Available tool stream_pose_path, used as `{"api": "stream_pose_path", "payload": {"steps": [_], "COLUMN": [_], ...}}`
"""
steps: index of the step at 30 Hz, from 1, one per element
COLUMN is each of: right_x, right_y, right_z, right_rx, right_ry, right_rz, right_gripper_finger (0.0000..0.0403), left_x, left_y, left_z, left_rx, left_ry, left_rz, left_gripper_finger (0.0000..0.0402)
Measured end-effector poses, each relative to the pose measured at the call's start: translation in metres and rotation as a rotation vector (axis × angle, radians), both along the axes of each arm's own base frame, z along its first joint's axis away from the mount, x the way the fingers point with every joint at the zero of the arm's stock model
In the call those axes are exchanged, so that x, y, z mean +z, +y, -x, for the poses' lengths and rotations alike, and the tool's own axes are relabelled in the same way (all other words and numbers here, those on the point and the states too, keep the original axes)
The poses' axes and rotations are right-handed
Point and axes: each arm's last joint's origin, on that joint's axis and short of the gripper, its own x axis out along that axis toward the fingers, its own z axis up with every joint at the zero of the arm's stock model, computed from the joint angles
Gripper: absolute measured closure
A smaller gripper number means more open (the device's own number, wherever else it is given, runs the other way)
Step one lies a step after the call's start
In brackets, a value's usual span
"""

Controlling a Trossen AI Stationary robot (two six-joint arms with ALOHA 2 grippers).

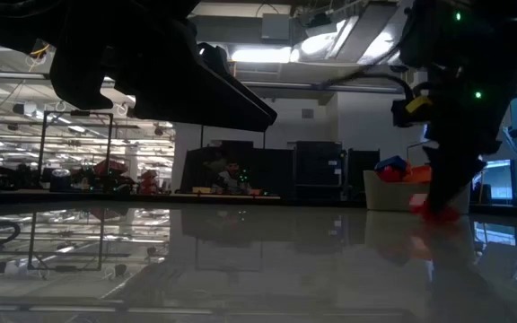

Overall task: Sort blocks by size
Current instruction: Put the orange game piece into the black bin

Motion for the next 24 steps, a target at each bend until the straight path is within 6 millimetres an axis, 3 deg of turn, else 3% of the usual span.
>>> {"api": "stream_pose_path", "payload": {"steps": [5,15,24], "right_x": [0.003,0.018,0.0], "right_y": [0.001,0.003,0.001], "right_z": [-0.003,-0.014,-0.007], "right_rx": [0.099,0.124,0.198], "right_ry": [0.001,-0.063,-0.053], "right_rz": [0.015,0.011,0.057], "right_gripper_finger": [0.0146,0.0146,0.0146], "left_x": [0.0,0.0,0.0], "left_y": [0.0,0.0,0.0], "left_z": [0.0,0.0,0.0], "left_rx": [0.0,0.0,0.002], "left_ry": [0.001,0.005,0.005], "left_rz": [0.0,-0.002,0.001], "left_gripper_finger": [0.0192,0.0192,0.0192]}}
